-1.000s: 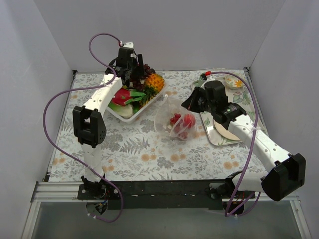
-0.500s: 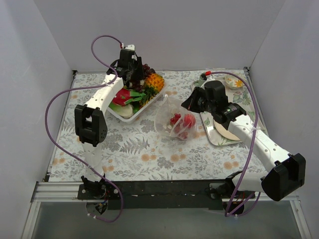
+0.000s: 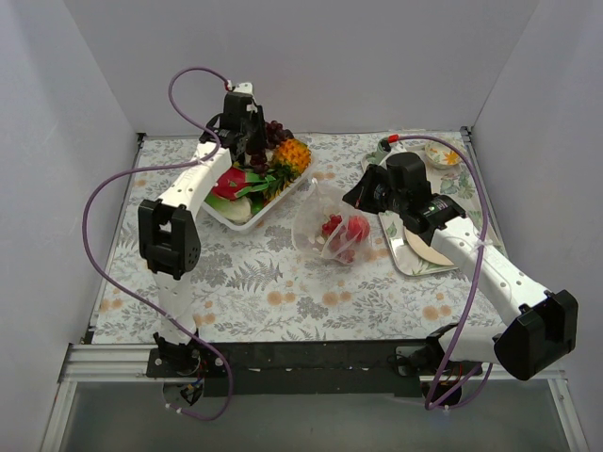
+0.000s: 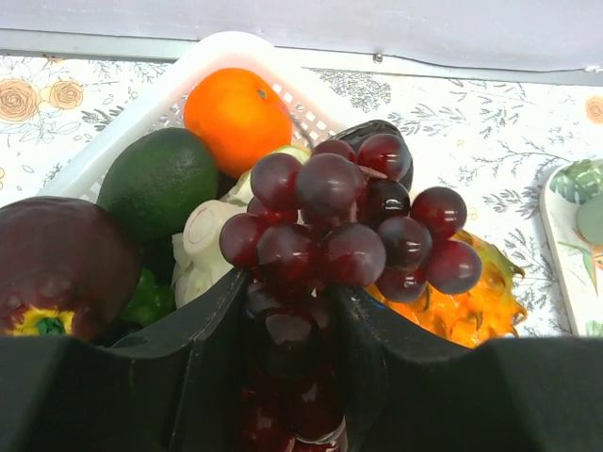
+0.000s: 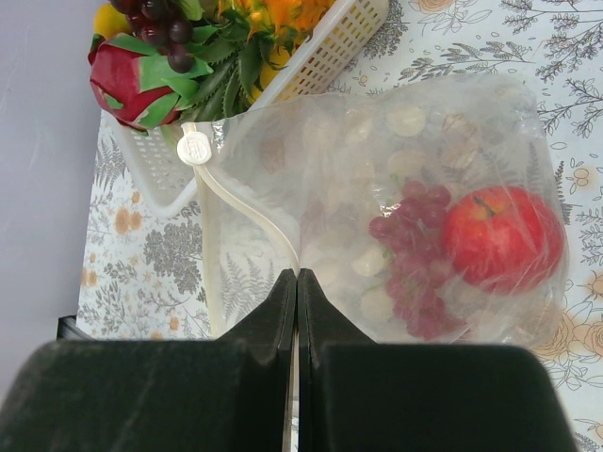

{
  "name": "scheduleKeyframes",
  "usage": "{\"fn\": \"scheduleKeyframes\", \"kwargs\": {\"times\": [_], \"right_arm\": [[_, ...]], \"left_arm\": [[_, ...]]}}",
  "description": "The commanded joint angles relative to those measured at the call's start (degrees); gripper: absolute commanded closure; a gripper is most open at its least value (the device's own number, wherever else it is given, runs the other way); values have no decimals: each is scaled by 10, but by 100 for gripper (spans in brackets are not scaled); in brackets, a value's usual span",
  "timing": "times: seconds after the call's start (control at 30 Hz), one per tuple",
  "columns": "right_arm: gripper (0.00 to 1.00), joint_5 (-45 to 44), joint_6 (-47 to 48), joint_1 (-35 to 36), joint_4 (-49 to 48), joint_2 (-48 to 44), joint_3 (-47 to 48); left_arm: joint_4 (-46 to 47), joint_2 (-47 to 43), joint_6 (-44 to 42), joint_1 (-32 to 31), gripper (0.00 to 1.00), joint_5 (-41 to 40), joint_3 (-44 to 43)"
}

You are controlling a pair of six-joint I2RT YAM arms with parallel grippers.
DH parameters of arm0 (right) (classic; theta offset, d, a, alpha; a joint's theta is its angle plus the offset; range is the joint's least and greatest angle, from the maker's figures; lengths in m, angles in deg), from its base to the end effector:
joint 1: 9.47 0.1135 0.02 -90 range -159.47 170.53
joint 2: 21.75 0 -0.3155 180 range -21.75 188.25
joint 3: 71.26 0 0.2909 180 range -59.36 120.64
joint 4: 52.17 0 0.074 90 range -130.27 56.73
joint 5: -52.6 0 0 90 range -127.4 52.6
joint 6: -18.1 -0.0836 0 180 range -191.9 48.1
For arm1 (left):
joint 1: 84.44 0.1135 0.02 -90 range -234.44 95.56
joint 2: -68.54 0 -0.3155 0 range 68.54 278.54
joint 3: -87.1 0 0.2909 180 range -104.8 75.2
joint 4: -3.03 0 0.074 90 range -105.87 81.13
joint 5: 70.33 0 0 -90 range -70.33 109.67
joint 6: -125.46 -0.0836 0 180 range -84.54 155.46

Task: Place the food in the zip-top bag and seal the zipper
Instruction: Pick up the fake fruit from the bin, then place the fake fruit in the zipper food storage bag.

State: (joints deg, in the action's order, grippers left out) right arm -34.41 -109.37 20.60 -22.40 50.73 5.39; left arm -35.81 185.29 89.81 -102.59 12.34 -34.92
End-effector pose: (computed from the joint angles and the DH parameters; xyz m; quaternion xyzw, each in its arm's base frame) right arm 0.3069 0.1827 0.3675 0.0407 0.8450 0.3145 0.4305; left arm 0.5568 -0.1713 0.3352 -0.3019 0.8265 -0.2336 0.4138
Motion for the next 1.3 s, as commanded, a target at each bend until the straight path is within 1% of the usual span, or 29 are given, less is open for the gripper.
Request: {"fn": "scheduleKeyframes", "kwargs": {"times": [0.0,0.17,0.43,0.53,0.57,0.67,0.7,0.77,0.8,0.87,0.9,0.93,1.0,1.03,1.1,1.27], "right_arm": [[99,1,1,-1,-23,4,13],[99,1,1,-2,-24,5,14],[99,1,1,-1,-27,11,20],[99,2,3,-1,-28,14,24],[99,2,4,-1,-28,16,26],[99,2,4,-1,-31,19,27],[99,0,5,0,-33,20,27],[99,-3,5,-2,-33,20,28],[99,-4,6,-1,-33,20,28],[99,-5,7,-1,-33,23,31],[99,-6,6,-1,-34,25,31],[99,-6,8,-2,-35,25,34],[99,-5,10,-1,-33,29,39],[99,-4,11,-2,-34,30,43],[99,-6,12,-1,-34,31,45],[99,-3,12,-1,-39,28,42]], "left_arm": [[50,-78,6,2,76,16,17],[81,-107,5,2,77,21,46],[81,-148,20,1,77,43,55],[73,-167,34,2,77,71,72],[68,-181,40,1,77,95,78],[54,-221,52,0,76,113,109],[49,-233,59,0,76,142,122],[42,-259,61,0,74,174,161],[38,-285,63,0,74,197,174],[33,-315,72,-3,73,218,221],[33,-343,75,-5,73,247,237],[31,-354,75,-14,73,253,264],[25,-389,79,-23,73,258,288],[22,-398,78,-34,73,280,305],[11,-420,83,-46,73,283,316],[-23,-426,85,-120,73,253,330]]}}
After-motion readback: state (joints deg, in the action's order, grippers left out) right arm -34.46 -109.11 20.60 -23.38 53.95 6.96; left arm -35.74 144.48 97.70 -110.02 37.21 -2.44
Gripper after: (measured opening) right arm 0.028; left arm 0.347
